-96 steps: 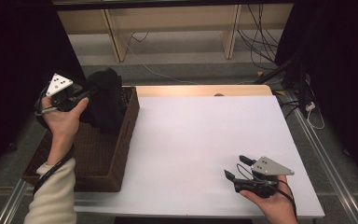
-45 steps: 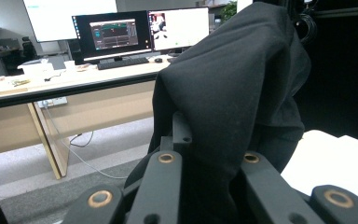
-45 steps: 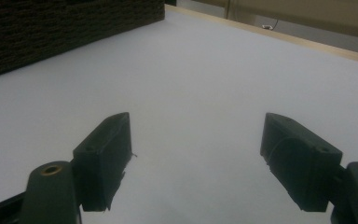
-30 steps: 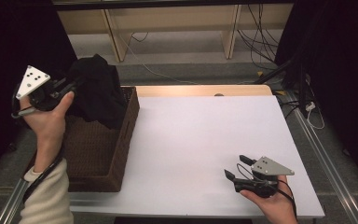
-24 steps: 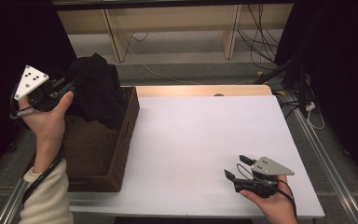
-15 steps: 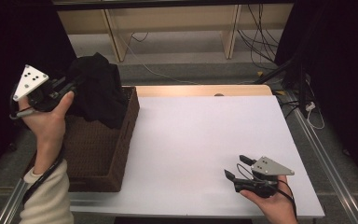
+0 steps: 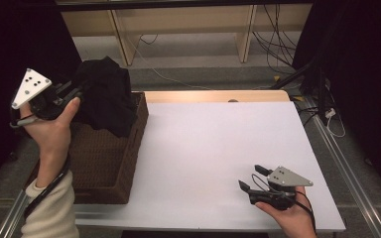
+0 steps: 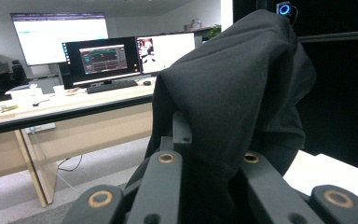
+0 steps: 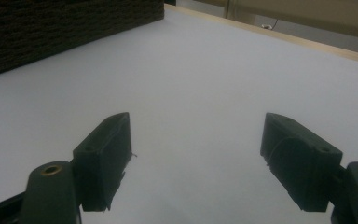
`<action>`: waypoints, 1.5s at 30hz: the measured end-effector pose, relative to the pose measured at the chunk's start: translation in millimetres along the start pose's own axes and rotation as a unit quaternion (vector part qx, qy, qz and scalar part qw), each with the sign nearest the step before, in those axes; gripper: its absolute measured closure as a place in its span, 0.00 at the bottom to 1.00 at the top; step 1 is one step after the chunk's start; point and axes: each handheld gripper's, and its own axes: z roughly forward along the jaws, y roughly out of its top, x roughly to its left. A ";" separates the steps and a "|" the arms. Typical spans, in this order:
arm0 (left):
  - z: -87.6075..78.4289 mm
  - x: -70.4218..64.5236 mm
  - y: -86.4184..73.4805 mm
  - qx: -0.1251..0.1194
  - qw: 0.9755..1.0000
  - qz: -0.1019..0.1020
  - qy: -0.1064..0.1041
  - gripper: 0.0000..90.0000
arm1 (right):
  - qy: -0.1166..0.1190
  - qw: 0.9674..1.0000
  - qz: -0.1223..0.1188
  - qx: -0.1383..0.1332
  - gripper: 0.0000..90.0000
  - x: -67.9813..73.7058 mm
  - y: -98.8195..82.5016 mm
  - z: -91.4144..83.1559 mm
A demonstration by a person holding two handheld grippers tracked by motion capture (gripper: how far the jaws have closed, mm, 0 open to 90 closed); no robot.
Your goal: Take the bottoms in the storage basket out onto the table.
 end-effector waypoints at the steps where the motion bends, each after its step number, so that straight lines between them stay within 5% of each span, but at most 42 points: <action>1: 0.2 -2.8 0.9 0.000 1.000 0.002 -0.003 0.94 | 0.000 1.000 0.000 -0.001 0.28 0.0 0.1 -0.2; 27: 4.3 -24.8 5.4 -0.005 0.998 -0.010 -0.057 0.94 | 0.001 1.000 -0.001 -0.001 0.28 0.2 0.0 -0.1; 45: 5.8 -40.5 8.5 -0.006 0.996 0.001 -0.083 0.94 | 0.000 1.000 -0.001 0.000 0.28 0.2 0.0 -0.1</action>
